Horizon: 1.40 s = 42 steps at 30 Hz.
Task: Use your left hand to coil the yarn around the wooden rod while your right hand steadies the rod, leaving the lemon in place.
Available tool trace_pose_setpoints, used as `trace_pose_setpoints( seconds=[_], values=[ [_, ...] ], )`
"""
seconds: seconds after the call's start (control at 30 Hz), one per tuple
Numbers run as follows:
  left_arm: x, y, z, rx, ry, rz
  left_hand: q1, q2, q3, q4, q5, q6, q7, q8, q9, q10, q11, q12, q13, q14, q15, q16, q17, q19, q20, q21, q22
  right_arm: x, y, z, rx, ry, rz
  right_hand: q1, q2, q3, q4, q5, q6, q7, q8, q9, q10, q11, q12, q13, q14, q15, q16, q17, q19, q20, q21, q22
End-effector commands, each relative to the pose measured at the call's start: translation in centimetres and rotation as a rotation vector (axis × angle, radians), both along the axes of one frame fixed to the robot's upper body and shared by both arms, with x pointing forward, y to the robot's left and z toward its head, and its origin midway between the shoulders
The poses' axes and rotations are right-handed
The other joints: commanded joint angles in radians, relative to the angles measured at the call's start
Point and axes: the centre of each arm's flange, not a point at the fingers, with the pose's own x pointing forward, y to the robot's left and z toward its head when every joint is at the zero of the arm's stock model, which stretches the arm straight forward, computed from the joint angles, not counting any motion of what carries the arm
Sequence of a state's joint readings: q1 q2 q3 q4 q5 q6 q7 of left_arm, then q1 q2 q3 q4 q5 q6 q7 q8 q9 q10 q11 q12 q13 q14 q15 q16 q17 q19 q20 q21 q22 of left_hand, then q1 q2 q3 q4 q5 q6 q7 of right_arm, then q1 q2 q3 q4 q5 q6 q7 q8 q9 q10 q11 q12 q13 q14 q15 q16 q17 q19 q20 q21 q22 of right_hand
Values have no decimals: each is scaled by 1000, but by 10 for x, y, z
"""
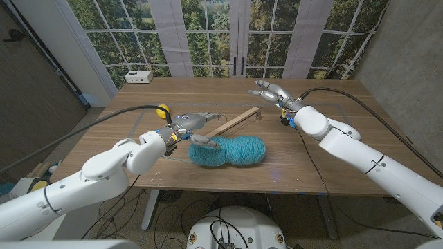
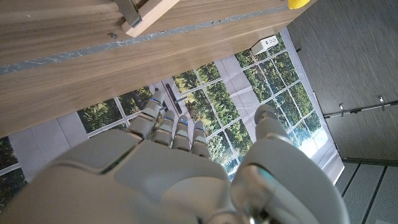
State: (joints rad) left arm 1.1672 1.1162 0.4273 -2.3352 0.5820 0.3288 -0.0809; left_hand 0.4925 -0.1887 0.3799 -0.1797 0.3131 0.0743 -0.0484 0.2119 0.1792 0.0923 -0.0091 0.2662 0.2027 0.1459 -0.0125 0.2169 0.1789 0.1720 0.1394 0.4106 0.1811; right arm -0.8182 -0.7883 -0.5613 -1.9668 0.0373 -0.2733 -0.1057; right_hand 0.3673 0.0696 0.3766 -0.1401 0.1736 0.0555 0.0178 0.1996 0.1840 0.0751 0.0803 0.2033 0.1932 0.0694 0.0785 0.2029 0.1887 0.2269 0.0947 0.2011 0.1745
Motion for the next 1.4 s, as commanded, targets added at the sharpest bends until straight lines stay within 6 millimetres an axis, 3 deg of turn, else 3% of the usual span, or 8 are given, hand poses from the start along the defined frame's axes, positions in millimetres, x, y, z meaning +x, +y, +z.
trace_pose_setpoints(
  seconds=[0.03, 0.83, 1.17, 1.4],
  values=[
    [8, -12, -16, 10, 44, -22, 24, -2, -14, 1, 18, 16, 6, 7, 5, 18, 1, 3, 1, 17, -1, -4, 4, 15, -3, 1, 1, -5, 3, 1, -8, -10, 19, -12, -4, -7, 1, 0, 3, 0, -3, 2, 8, 1, -1, 2, 3, -6, 0, 3, -2, -4, -4, 2],
    [26, -36, -42, 106, 98, 13, 68, 1, -66, 8, 69, 26, 20, -1, 6, 31, 8, -4, 3, 24, 0, -11, 3, 35, 5, -12, 0, -3, -1, 0, 13, -9, 46, -34, -9, -22, 13, 1, 4, 0, -4, 3, 11, 1, -1, 2, 7, -4, 2, 6, -2, -5, -3, 3],
    [34, -47, -51, 136, 126, 2, 83, 3, -85, 12, 85, 28, 15, -5, 7, 35, 5, -7, 4, 27, -3, -13, 3, 46, -4, -17, 0, 1, -6, -4, 24, -1, 48, -44, -10, -28, 19, 2, 5, -2, -4, 3, 14, 3, -1, 2, 8, -5, 3, 7, -2, -4, -3, 3],
    [38, -54, -53, 166, 150, 10, 106, 34, -88, 21, 92, 31, 16, -8, 7, 40, 6, -9, 5, 32, -2, -14, 3, 57, -4, -20, 1, 2, -10, -7, 39, 0, 53, -51, -9, -33, 23, 2, 6, -6, -4, 3, 15, 3, -1, 2, 9, -4, 4, 8, -2, -3, -3, 3]
  ],
)
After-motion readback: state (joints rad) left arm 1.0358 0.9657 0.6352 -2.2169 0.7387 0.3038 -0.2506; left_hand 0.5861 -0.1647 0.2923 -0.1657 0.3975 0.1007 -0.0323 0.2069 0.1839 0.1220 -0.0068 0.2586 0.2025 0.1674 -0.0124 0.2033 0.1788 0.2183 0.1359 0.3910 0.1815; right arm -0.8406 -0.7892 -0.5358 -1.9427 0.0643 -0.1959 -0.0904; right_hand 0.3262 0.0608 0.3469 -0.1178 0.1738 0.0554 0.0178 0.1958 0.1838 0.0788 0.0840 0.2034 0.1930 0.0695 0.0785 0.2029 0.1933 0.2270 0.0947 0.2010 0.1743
